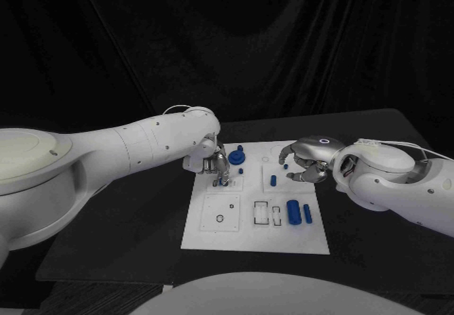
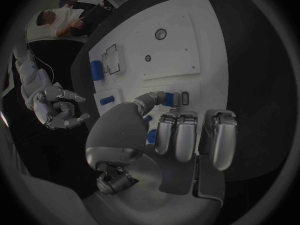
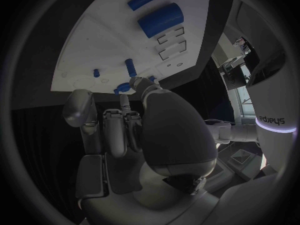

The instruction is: Assemble the parts on the task board

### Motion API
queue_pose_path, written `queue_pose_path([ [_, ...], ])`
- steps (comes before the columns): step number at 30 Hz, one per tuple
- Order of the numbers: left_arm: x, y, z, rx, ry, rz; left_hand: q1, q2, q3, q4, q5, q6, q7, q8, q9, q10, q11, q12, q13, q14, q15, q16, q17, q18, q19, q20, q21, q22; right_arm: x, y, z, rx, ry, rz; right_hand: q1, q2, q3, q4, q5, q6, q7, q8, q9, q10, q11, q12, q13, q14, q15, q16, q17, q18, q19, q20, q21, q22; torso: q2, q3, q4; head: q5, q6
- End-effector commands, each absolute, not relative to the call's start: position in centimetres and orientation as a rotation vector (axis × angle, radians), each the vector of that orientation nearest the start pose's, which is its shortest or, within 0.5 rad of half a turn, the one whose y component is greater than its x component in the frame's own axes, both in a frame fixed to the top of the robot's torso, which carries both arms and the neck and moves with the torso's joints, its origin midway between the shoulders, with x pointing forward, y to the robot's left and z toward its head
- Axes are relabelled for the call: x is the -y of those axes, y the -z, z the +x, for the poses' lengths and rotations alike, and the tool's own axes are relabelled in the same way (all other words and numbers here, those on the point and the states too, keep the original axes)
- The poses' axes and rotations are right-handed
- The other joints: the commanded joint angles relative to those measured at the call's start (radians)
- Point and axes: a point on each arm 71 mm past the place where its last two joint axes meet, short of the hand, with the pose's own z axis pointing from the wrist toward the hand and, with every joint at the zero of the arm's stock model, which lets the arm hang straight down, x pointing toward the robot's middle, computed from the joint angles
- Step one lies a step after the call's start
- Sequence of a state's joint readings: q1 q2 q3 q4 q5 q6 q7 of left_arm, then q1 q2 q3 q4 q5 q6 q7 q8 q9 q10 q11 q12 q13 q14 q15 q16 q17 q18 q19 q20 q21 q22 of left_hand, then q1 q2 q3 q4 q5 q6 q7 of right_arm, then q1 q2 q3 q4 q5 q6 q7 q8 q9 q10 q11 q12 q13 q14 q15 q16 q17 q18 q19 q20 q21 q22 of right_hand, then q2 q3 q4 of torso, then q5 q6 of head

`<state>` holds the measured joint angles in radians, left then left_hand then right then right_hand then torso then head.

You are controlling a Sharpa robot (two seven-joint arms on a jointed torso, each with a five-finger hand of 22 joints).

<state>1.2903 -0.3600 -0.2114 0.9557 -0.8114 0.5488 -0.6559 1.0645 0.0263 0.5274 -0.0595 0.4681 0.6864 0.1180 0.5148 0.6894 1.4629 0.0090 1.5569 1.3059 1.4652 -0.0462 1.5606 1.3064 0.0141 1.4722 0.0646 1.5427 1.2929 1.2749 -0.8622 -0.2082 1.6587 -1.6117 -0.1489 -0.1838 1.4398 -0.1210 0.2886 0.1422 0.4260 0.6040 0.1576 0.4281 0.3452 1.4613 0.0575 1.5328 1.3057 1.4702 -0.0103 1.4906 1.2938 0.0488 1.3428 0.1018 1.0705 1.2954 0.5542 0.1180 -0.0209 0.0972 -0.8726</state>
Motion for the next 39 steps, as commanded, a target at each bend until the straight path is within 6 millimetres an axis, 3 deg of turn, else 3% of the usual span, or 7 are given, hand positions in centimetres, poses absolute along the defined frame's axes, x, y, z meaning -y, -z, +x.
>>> queue_pose_path([
  [1,-13.64,27.15,52.93,-2.801,0.156,-0.063,0.003,0.040,0.094,-0.022,0.016,0.148,-0.041,0.047,0.202,0.108,-0.004,0.014,0.265,0.106,0.002,0.010,0.264,-0.003,0.073,0.001,-0.011,0.263,17.40,21.30,44.31,-1.857,-0.521,-0.466,0.018,0.008,0.039,0.005,0.016,0.005,-0.001,0.019,-0.010,0.020,0.010,-0.014,0.209,0.050,0.009,-0.017,0.204,0.060,-0.013,0.001,-0.023,0.129,0.000,0.0010,-0.0001,0.001,0.000],
  [17,-13.54,27.13,52.95,-2.797,0.157,-0.066,0.002,0.039,0.094,-0.022,0.018,0.153,-0.042,0.043,0.205,0.108,-0.004,0.014,0.265,0.106,0.002,0.010,0.264,-0.001,0.069,0.001,-0.018,0.261,17.41,21.46,44.36,-1.869,-0.511,-0.468,0.020,0.010,0.043,0.004,0.016,0.005,0.000,0.020,-0.011,0.017,0.011,-0.016,0.207,0.047,0.010,-0.022,0.201,0.062,-0.017,0.002,-0.034,0.127,0.000,0.0001,-0.0003,0.004,0.000],
  [19,-13.52,27.13,52.97,-2.796,0.159,-0.067,-0.004,0.038,0.088,-0.017,0.001,0.156,-0.043,0.033,0.209,0.108,-0.004,0.014,0.265,0.106,0.001,0.010,0.264,-0.001,0.067,0.002,-0.021,0.260,17.41,21.47,44.36,-1.869,-0.511,-0.468,0.020,0.010,0.043,0.004,0.016,0.005,0.000,0.020,-0.011,0.015,0.012,-0.017,0.206,0.047,0.010,-0.022,0.201,0.062,-0.018,0.002,-0.035,0.126,0.000,0.0002,-0.0001,0.004,0.000],
  [24,-13.46,27.13,52.97,-2.794,0.164,-0.067,-0.032,0.027,0.050,0.007,-0.084,0.159,-0.045,-0.014,0.213,0.108,-0.005,0.014,0.265,0.106,0.002,0.010,0.264,0.003,0.059,0.003,-0.034,0.255,17.40,21.48,44.35,-1.871,-0.510,-0.469,0.020,0.010,0.044,0.003,0.016,0.005,0.000,0.020,-0.012,0.014,0.012,-0.018,0.206,0.046,0.010,-0.023,0.200,0.062,-0.020,0.002,-0.038,0.126,0.000,0.0006,0.0009,0.003,0.000],
  [32,-13.45,27.14,52.97,-2.797,0.166,-0.064,-0.060,0.017,0.012,0.034,-0.134,0.175,-0.048,-0.063,0.209,0.108,-0.005,0.014,0.265,0.106,0.002,0.010,0.264,0.006,0.051,0.003,-0.047,0.251,17.39,21.50,44.34,-1.874,-0.508,-0.469,0.021,0.010,0.045,0.003,0.016,0.005,0.001,0.020,-0.012,0.013,0.012,-0.019,0.204,0.046,0.011,-0.024,0.199,0.063,-0.020,0.003,-0.039,0.125,0.000,0.0005,0.0003,0.003,0.000],
  [39,-13.51,27.14,52.99,-2.797,0.169,-0.064,-0.081,0.010,-0.011,0.055,-0.157,0.185,-0.048,-0.088,0.209,0.108,-0.005,0.014,0.265,0.106,0.002,0.010,0.264,0.008,0.046,0.003,-0.056,0.248,17.38,21.53,44.34,-1.877,-0.506,-0.470,0.021,0.010,0.046,0.002,0.016,0.006,0.001,0.020,-0.013,0.012,0.013,-0.019,0.204,0.045,0.011,-0.025,0.199,0.063,-0.022,0.003,-0.042,0.125,0.001,0.0003,-0.0004,0.005,0.000],
])
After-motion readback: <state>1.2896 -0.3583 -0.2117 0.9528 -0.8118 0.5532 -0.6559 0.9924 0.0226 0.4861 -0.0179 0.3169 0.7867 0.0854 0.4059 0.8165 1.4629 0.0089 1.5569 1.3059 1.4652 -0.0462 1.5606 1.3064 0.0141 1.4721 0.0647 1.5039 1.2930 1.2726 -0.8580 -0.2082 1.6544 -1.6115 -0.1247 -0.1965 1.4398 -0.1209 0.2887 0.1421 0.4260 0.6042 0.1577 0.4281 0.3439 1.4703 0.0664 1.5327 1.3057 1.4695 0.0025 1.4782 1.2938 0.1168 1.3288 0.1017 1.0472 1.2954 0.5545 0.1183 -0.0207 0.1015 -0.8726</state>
